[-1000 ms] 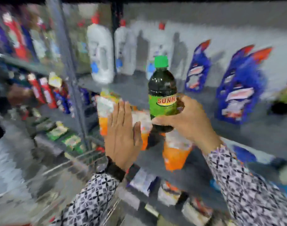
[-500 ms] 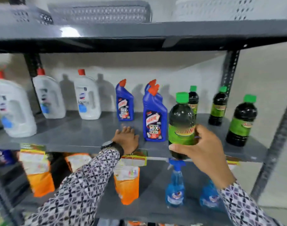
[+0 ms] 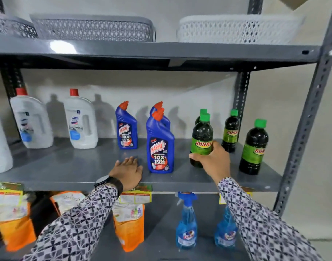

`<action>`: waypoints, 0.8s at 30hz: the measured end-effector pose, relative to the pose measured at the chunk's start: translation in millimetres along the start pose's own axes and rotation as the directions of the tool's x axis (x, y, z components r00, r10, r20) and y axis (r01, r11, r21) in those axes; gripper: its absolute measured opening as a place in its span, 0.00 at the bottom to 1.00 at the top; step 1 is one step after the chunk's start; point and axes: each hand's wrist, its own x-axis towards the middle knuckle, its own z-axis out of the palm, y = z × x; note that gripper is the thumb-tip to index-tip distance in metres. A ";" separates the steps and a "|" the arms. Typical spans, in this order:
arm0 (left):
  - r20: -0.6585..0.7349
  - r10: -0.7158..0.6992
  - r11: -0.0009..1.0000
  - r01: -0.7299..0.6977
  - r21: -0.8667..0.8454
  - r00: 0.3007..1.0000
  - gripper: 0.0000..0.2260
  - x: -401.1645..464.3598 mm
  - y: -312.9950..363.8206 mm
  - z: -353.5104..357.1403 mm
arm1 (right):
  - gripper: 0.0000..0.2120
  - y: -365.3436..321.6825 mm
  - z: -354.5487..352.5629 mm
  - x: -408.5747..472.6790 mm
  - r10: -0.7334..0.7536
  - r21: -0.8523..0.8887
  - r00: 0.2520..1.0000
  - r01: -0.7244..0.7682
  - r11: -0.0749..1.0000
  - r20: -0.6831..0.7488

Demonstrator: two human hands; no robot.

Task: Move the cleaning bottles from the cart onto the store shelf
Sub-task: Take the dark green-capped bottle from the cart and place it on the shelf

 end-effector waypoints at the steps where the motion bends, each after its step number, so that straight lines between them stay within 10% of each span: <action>1: -0.001 -0.008 1.000 0.008 -0.021 1.000 0.29 -0.2 0.1 -0.3 | 0.26 2.8 2.3 3.6 0.006 -0.010 1.000 -0.006 1.000 0.002; 10: 0.014 -0.043 0.995 0.044 -0.093 0.999 0.28 -5.3 0.3 -2.6 | 0.29 16.8 10.8 10.1 0.003 0.000 0.999 -0.003 1.000 0.048; 15: -0.277 -0.130 0.856 -0.034 -0.516 0.952 0.25 -30.6 5.9 -13.0 | 0.42 9.2 6.9 -21.2 -0.134 -0.072 0.986 0.127 0.989 -0.098; 19: -0.606 -0.197 0.823 -0.206 -0.529 0.771 0.26 -85.5 -0.2 -0.3 | 0.36 -7.2 23.5 -71.8 -0.532 -0.257 0.837 0.491 0.832 -0.124; 24: -0.712 -0.290 0.861 -0.151 -0.486 0.639 0.26 -186.7 -47.9 72.9 | 0.31 -29.0 110.8 -162.5 -0.800 -0.107 0.558 0.829 0.549 0.221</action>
